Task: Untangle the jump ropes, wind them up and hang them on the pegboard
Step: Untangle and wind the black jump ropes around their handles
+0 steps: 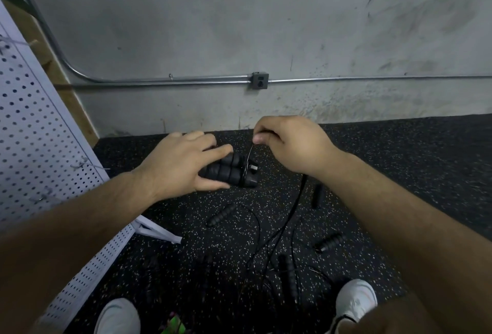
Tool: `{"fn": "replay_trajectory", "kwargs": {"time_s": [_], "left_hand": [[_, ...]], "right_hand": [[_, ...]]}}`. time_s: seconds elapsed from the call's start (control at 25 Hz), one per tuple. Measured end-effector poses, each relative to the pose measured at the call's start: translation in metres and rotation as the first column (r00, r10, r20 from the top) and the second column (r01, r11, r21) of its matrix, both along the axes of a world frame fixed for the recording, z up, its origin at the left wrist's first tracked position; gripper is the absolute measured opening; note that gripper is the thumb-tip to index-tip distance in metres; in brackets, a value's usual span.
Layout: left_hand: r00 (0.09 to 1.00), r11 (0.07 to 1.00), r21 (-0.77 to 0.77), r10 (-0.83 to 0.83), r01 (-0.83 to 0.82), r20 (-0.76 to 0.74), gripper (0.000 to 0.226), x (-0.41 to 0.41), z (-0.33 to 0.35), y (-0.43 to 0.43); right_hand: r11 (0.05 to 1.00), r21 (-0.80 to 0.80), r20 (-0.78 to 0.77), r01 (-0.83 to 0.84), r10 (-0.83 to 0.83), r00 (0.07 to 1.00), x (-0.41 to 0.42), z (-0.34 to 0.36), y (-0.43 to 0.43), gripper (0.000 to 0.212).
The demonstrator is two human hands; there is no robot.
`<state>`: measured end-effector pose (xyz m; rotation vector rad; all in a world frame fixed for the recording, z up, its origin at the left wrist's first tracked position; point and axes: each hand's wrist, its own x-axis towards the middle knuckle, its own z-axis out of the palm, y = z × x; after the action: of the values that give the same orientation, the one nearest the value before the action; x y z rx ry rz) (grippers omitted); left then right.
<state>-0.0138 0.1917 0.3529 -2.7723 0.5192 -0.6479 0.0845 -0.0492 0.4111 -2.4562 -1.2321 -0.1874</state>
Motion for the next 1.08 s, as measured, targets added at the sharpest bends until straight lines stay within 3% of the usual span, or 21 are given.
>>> {"fn": "replay_trajectory", "kwargs": {"time_s": [0.16,0.28,0.4,0.56,0.76,0.92,1.08], "left_hand": [[0.997,0.972,-0.227,-0.044,0.057,0.06,0.069,-0.009,0.012,-0.016],[0.99,0.94,-0.34,0.058,-0.012,0.126,0.072,-0.009,0.021,-0.025],[0.97,0.927,-0.356,0.183,-0.116,0.162,0.073,0.003,0.026,-0.022],[0.941,0.924,-0.267,0.314,-0.272,0.125,0.075,0.017,0.022,0.0],[0.945,0.945,-0.159,0.305,-0.285,0.118,0.072,0.024,0.013,0.009],[0.956,0.953,-0.135,0.284,-0.272,0.074,0.073,0.023,0.011,0.013],[0.983,0.98,-0.088,0.184,-0.181,0.024,0.074,0.018,0.01,0.007]], "right_hand": [[0.976,0.216,-0.275,0.024,0.037,0.961,0.02,-0.021,0.0,0.014],[0.917,0.385,-0.57,0.101,0.151,0.808,0.014,-0.039,0.015,0.019],[0.95,0.268,-0.673,0.158,0.067,0.737,-0.013,-0.052,0.034,0.029],[0.994,0.103,-0.522,0.047,0.013,0.853,-0.038,-0.047,0.042,0.039],[0.992,-0.128,-0.28,0.002,-0.038,0.959,-0.057,-0.011,0.024,0.04],[0.98,-0.19,0.034,0.059,-0.054,0.998,-0.06,0.024,0.009,0.028],[0.993,-0.107,0.231,0.046,-0.02,0.973,-0.032,0.023,0.003,0.031]]}}
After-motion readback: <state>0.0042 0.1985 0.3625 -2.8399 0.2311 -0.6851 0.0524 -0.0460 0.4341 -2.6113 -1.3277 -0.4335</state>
